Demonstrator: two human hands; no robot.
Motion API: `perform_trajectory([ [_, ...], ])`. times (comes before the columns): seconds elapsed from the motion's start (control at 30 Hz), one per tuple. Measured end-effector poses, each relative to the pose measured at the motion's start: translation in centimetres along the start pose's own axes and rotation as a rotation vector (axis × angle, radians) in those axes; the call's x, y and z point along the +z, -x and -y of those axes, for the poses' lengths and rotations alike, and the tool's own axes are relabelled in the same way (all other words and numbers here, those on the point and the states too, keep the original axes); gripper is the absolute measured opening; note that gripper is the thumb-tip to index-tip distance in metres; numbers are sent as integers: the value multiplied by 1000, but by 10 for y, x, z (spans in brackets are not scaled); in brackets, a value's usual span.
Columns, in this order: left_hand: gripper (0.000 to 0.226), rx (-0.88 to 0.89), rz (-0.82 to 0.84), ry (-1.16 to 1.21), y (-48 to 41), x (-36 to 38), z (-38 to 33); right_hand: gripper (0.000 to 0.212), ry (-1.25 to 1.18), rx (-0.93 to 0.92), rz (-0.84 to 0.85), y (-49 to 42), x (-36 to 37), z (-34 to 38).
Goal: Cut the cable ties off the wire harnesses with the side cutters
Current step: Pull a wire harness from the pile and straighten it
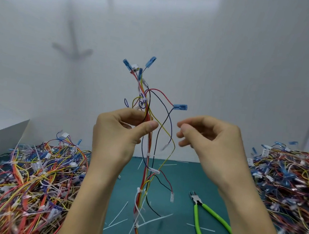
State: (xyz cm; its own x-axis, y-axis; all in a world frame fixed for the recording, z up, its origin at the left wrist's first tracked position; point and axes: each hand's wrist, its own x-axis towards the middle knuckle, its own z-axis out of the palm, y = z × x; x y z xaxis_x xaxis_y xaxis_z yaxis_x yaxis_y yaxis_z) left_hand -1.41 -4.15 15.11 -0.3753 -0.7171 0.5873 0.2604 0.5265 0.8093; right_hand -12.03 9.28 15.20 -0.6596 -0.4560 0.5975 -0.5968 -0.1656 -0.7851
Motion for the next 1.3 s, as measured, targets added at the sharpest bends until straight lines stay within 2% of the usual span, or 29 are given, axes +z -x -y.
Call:
perform_trajectory([
  [0.1, 14, -6, -8, 10, 1, 3, 0, 9, 49, 18, 164, 3, 7, 1],
  [0.17, 14, 7, 20, 30, 2, 5, -1, 14, 110, 25, 206, 6, 15, -3],
  [0.3, 17, 30, 120, 35, 3, 6, -3, 13, 60, -18, 158, 8, 21, -5],
  [0.43, 24, 93, 291, 47, 3, 1, -6, 15, -78, 17, 144, 2, 17, -5],
  [0.53, 22, 91, 332, 63, 3, -2, -6, 13, -168, 69, 77, 0, 12, -5],
  [0.63, 9, 44, 395, -20, 3, -2, -4, 8, -246, 116, -10, -2, 6, -7],
  [0.77, 12, -44, 612, -217, 6, 4, 3, 11, -323, 146, -98, -4, 2, -8],
  [0.83, 8, -46, 650, -247, 9, 9, 5, 11, -333, 154, -113, -4, 1, -8],
  [0.97, 5, -106, 645, -117, 10, 15, 5, 18, -349, 164, -101, -4, 0, -8],
  [1.17, 4, -162, 442, 62, 9, 15, 6, 28, -367, 166, -3, -3, 3, -6],
  [1.3, 5, -157, 325, 158, 5, 11, 7, 19, -344, 129, -34, -2, 1, -4],
])
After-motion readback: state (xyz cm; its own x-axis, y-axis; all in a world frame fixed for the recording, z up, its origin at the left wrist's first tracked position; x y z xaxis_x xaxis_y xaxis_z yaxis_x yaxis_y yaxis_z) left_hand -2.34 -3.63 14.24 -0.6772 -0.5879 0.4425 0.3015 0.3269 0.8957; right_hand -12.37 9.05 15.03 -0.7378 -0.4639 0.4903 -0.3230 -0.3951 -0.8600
